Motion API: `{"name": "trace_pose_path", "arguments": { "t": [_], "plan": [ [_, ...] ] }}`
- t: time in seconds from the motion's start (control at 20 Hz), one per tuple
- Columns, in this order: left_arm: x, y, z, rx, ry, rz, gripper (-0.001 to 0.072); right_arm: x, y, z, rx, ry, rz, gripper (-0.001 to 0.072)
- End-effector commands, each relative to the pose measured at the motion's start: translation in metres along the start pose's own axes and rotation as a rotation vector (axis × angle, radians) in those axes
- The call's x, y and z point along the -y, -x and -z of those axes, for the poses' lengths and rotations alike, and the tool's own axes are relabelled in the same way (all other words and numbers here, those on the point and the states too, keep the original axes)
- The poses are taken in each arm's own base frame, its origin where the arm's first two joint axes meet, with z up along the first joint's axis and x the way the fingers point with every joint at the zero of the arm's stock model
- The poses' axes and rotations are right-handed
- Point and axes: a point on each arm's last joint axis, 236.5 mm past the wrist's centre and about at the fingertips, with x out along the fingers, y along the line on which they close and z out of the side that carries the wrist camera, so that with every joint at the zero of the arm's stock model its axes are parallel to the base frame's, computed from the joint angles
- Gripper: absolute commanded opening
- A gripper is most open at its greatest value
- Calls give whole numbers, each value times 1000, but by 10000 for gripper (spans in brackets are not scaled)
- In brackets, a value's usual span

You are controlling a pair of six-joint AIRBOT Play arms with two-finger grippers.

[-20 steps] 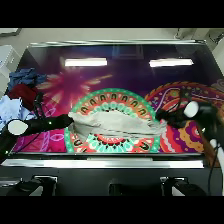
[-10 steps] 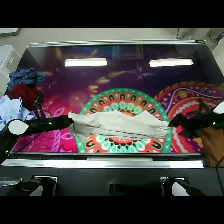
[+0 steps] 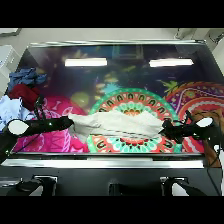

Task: Fold the clothes and pants, and hang the long-sleeved shirts on hangers.

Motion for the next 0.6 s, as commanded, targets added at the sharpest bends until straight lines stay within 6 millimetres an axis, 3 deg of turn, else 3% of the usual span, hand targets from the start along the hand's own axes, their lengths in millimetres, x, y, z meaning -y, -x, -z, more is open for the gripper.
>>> {"name": "trace_pose_path", "arguments": {
  "t": [0.0, 0.05, 0.1, 0.2, 0.25, 0.3, 0.4, 0.45, 0.55],
  "plan": [
    [8, 8, -14, 32, -65, 5, 42, -29, 17, -21, 71, 96, -36, 37],
    [20, 21, -33, 84, -106, 17, 42, -49, 42, -36, 128, 184, -49, 37],
    [35, 43, -61, 166, -145, 27, 41, -76, 82, -59, 234, 277, -51, 37],
    [83, 122, -133, 409, -241, 61, 42, -141, 203, -101, 562, 468, -47, 38],
    [117, 180, -166, 557, -297, 90, 41, -181, 283, -106, 774, 563, -63, 38],
    [153, 238, -187, 692, -359, 122, 42, -214, 360, -95, 977, 648, -80, 39],
    [221, 348, -194, 930, -488, 192, 42, -255, 489, -39, 1312, 756, -116, 39],
    [249, 393, -185, 1021, -542, 229, 42, -264, 530, -4, 1416, 784, -147, 39],
    [287, 454, -160, 1145, -611, 308, 42, -269, 573, 51, 1533, 819, -200, 39]
  ]
}}
